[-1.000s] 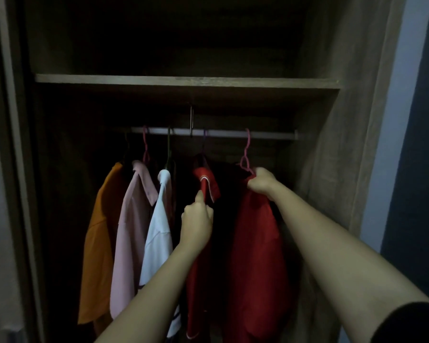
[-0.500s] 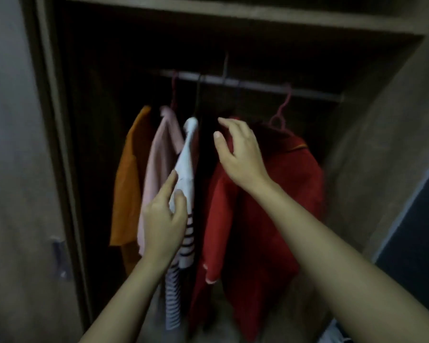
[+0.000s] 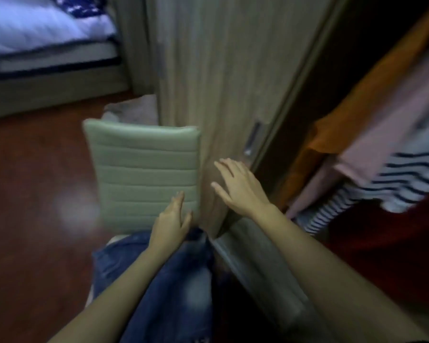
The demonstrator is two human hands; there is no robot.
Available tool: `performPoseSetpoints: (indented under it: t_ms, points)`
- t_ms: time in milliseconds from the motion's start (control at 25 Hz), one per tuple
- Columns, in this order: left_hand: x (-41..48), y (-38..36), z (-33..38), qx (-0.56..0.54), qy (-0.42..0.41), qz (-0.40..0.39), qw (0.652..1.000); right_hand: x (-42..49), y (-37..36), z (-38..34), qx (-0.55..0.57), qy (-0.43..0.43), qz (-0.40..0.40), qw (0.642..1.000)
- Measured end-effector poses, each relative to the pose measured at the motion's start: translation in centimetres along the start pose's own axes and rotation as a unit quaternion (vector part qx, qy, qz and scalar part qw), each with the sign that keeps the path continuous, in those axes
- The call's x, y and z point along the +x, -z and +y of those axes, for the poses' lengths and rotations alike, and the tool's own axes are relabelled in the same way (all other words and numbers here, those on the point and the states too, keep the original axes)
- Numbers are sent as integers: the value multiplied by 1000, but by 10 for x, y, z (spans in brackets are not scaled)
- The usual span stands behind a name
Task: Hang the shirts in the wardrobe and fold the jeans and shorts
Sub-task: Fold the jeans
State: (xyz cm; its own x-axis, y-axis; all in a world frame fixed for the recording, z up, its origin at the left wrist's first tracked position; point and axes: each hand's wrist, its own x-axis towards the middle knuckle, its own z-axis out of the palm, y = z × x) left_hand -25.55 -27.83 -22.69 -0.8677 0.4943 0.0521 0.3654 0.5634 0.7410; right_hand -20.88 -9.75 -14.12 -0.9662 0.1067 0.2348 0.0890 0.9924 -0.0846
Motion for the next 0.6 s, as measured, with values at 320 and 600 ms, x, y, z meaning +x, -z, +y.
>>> performPoseSetpoints:
  t_ms: [320,600]
  points:
    - [-73,-5,-249,53,291,-20,955,24,-246,-102,83,40,-237,967]
    - [-141,-79,-371,33,416,-40,908,49,-416,-188,101,133,-310,936]
